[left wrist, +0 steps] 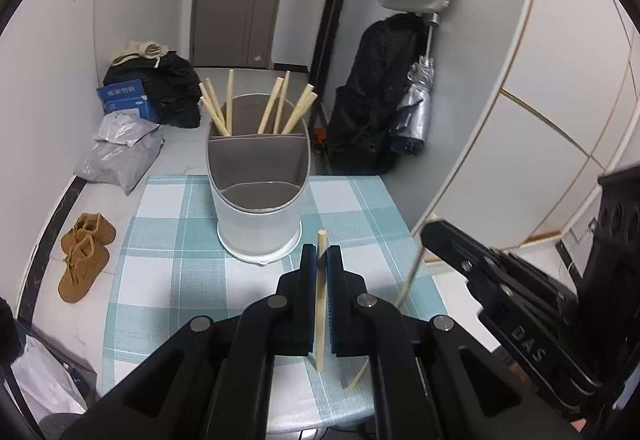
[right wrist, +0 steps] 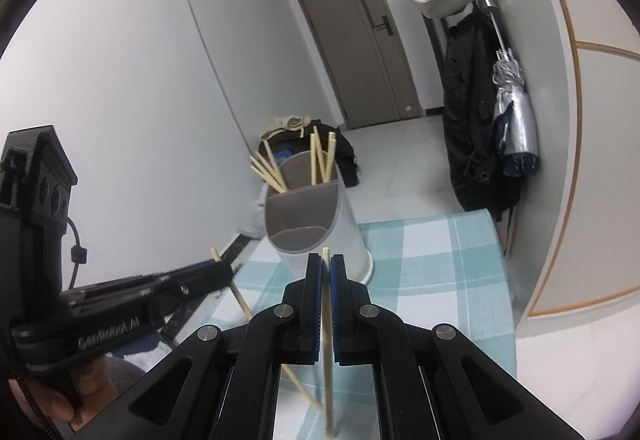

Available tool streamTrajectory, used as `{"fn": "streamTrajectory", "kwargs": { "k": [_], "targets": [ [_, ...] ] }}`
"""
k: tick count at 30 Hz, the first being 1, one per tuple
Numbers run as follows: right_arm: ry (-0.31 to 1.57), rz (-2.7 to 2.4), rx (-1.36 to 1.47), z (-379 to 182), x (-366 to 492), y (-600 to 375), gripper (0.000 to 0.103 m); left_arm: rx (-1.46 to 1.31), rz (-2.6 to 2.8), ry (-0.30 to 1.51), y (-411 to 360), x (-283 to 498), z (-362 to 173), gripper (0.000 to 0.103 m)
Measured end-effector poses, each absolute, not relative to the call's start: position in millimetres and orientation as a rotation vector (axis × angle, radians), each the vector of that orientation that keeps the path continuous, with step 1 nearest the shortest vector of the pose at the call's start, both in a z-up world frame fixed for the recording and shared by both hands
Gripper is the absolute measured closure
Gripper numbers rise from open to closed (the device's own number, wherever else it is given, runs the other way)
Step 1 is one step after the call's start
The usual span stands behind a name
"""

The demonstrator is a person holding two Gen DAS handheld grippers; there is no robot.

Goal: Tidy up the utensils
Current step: 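Lift both held chopsticks and carry them above the utensil holder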

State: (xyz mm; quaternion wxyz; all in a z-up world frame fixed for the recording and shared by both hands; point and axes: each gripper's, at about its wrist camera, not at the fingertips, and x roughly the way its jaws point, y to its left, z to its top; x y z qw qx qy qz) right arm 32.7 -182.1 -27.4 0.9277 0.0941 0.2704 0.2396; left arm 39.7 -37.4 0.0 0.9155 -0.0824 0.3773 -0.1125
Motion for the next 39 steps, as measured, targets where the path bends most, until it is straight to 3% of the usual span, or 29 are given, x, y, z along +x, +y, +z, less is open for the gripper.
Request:
{"fn": "streamTrajectory", "kwargs": {
  "k": [12, 25, 39],
  "targets": [
    [0.541, 0.51, 0.174, -20, 37, -170, 0.1, -0.144, -0.262, 0.784, -28, 38, 10, 0.102],
    [0.546, 0.527, 0.194, 4, 65, -163, 0.1, -0.19, -0.287, 0.759, -14, 72, 57, 0.102],
    [0.438, 0.601, 0.218, 98, 131, -147, 0.1, -0.23, -0.274, 0.672, 25, 136, 123, 0.102]
  ]
}}
